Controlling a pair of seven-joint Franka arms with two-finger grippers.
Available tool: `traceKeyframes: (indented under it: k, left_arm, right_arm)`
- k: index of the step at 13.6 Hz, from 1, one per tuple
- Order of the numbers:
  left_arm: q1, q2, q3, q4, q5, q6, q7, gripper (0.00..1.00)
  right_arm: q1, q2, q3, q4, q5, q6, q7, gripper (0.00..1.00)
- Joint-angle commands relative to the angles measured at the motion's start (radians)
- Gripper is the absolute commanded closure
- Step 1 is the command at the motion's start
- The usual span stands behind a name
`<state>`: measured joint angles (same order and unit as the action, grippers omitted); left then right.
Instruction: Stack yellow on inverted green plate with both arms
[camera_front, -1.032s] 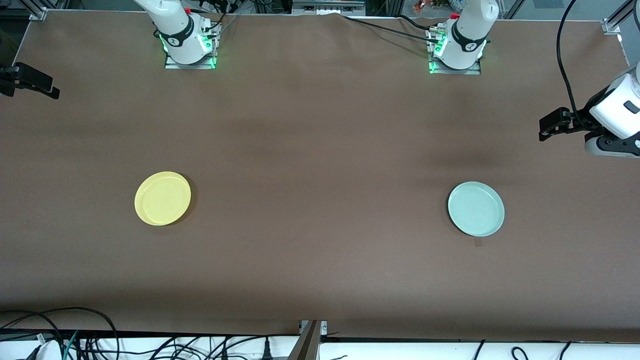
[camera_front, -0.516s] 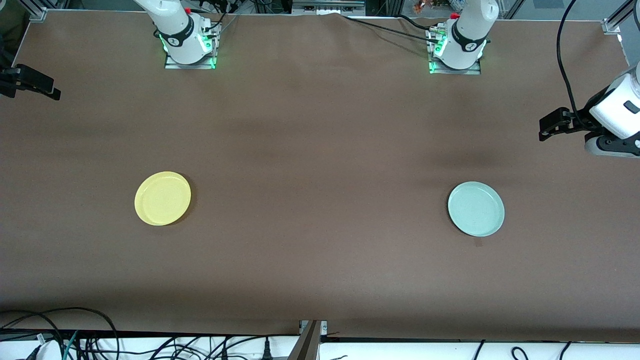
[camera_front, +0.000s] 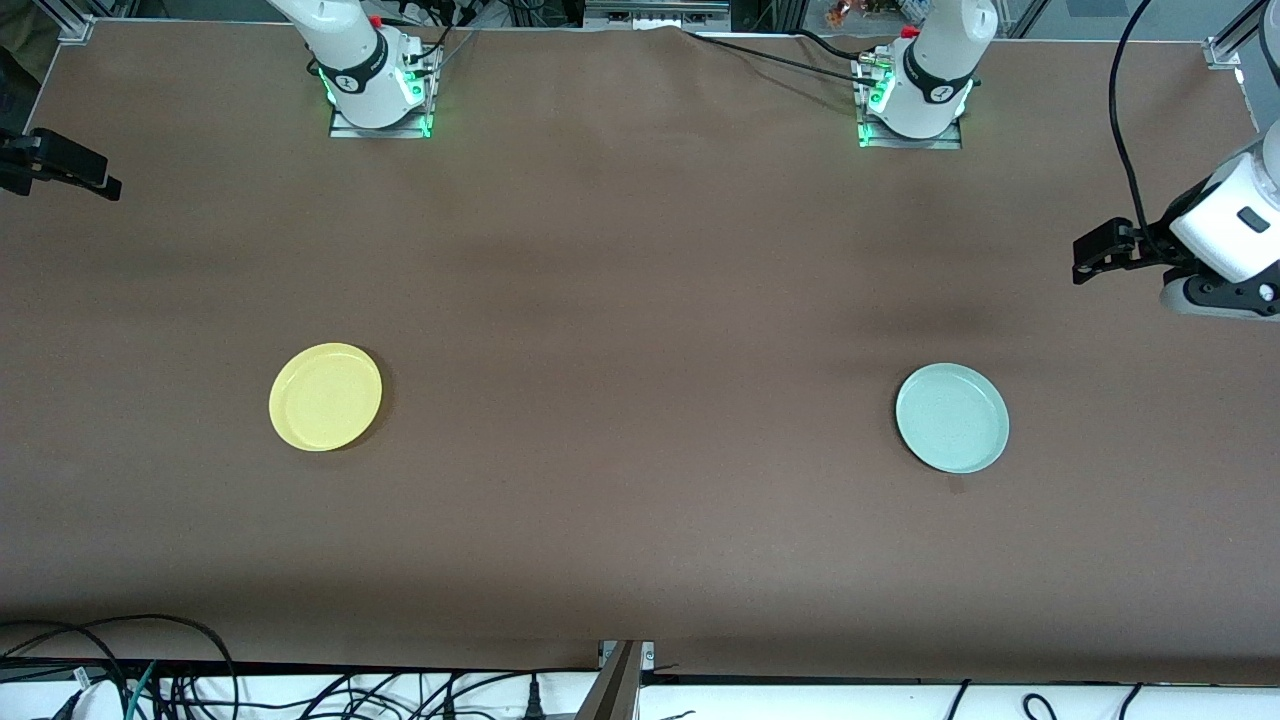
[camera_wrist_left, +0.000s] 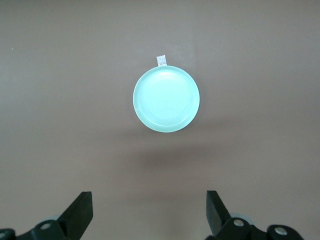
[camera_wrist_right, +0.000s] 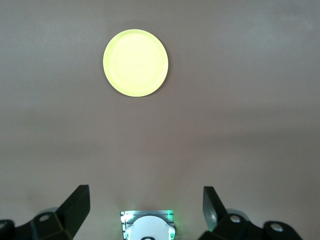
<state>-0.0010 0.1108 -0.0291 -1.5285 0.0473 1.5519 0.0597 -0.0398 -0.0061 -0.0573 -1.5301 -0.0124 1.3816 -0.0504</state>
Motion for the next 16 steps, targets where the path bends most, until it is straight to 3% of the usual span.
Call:
traceKeyframes:
  k: [1,4,7,16]
  left_arm:
    - [0.012,0.029,0.0,0.022,-0.009,-0.018,0.023,0.0]
    - [0.015,0.081,0.005,0.025,-0.001,0.017,0.025,0.0]
    - [0.016,0.205,0.008,0.024,0.0,0.063,0.051,0.0]
    - [0.104,0.458,0.008,-0.004,0.0,0.422,0.127,0.0]
  right_arm:
    - [-0.012,-0.003,0.004,0.001,0.005,-0.003,-0.016,0.0]
    - [-0.012,-0.003,0.004,0.001,0.005,-0.003,-0.016,0.0]
    - [-0.012,-0.003,0.004,0.001,0.005,-0.004,-0.014,0.0]
    - [-0.012,-0.003,0.004,0.001,0.006,-0.006,-0.013,0.0]
